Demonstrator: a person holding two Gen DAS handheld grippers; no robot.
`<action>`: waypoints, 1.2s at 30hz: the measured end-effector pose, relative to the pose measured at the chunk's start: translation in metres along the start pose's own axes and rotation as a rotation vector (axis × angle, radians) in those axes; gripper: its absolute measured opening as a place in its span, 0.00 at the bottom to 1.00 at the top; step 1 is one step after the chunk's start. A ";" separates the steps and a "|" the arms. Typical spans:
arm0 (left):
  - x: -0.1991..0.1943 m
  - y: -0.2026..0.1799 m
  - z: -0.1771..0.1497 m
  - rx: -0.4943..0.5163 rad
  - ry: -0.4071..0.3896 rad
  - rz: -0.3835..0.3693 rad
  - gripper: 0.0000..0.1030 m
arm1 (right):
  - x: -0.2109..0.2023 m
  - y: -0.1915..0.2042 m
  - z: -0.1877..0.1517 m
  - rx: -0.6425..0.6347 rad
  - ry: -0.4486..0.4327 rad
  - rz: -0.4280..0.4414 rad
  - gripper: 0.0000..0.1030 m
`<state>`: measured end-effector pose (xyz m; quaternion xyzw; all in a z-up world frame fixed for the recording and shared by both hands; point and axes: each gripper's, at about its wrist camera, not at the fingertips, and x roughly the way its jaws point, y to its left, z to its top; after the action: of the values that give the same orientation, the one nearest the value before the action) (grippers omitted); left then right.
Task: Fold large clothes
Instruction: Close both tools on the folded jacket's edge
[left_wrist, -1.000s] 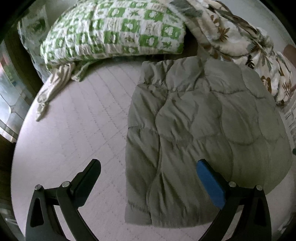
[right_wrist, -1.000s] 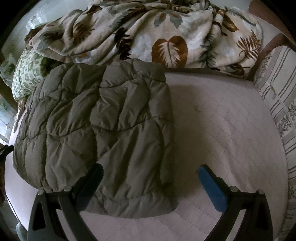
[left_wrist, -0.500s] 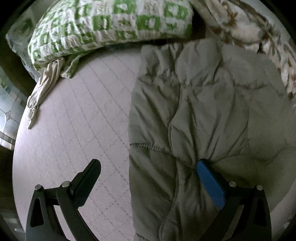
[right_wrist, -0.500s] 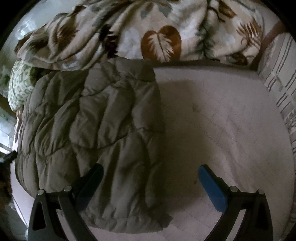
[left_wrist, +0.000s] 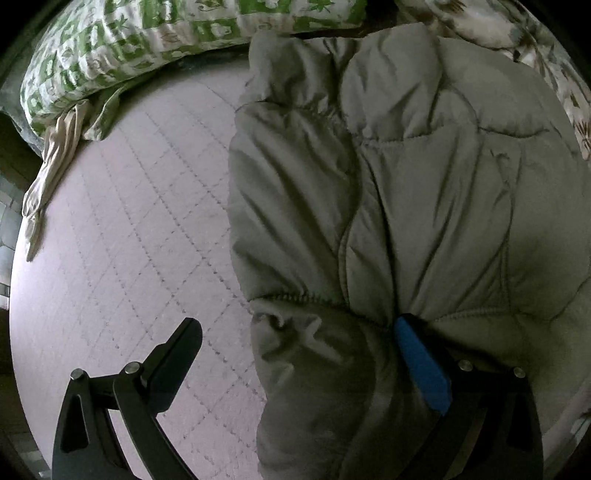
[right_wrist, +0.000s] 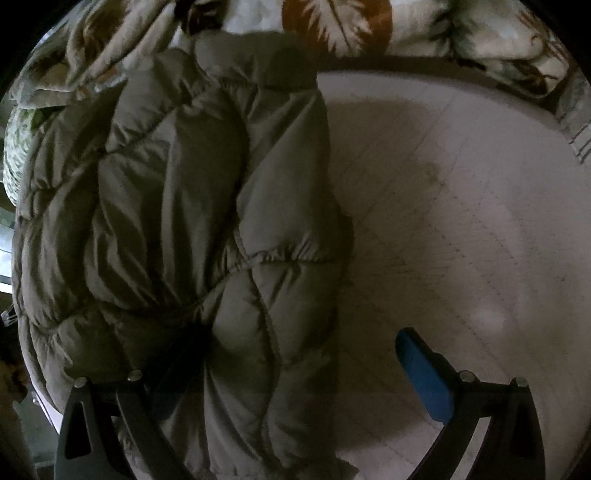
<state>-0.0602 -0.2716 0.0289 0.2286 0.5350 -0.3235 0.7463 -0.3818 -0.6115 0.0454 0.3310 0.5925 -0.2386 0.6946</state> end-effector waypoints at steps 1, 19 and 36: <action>0.001 -0.001 0.000 -0.001 0.000 -0.003 1.00 | 0.003 -0.001 0.001 0.003 0.013 0.008 1.00; 0.025 0.000 0.001 -0.036 0.007 -0.098 0.88 | 0.033 -0.016 0.014 0.028 0.056 0.134 0.97; -0.009 -0.017 0.024 0.023 -0.045 -0.146 0.27 | -0.023 0.012 0.008 -0.035 -0.142 0.194 0.25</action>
<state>-0.0589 -0.2978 0.0450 0.1902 0.5295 -0.3885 0.7297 -0.3722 -0.6112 0.0708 0.3569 0.5111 -0.1827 0.7603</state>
